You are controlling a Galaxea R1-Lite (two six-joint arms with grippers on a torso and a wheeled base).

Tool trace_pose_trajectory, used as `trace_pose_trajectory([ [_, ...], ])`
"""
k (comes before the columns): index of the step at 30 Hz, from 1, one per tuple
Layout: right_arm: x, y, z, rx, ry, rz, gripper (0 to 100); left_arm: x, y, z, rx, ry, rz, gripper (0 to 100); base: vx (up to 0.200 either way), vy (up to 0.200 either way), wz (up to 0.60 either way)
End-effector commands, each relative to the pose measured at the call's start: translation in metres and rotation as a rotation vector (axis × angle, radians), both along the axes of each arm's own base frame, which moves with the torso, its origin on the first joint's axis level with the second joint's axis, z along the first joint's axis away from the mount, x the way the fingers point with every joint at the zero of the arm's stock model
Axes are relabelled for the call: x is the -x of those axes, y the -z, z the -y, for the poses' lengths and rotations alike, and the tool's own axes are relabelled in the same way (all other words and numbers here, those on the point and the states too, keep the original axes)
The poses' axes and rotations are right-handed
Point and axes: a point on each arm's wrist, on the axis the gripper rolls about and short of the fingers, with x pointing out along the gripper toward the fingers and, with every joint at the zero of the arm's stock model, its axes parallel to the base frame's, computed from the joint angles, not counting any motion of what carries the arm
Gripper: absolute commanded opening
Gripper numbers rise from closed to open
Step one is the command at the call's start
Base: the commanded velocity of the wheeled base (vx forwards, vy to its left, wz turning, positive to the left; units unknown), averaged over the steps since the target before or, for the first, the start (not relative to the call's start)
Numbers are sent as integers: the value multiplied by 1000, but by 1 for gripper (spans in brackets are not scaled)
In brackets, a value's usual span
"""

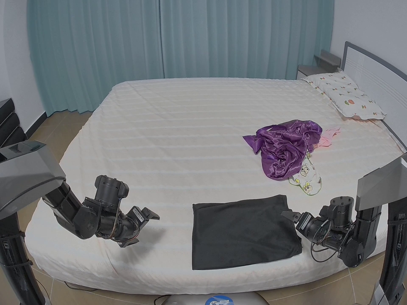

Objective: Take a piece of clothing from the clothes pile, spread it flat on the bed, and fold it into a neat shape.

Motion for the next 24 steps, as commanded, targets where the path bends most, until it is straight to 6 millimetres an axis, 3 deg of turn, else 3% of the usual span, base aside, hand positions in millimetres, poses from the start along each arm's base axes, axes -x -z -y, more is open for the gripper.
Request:
trace_pose_trajectory([
  [1,0,-4,0,-6,-1,22,100,1,1,0,-1,2,-4,100,-200,0,0],
  [14,2,-5,0,-4,0,22,100,-4,-3,7,-26,-7,32,100,-15,0,0],
  [24,3,-12,2,-1,4,41,100,-12,-14,26,-16,39,86,100,0,-200,0],
])
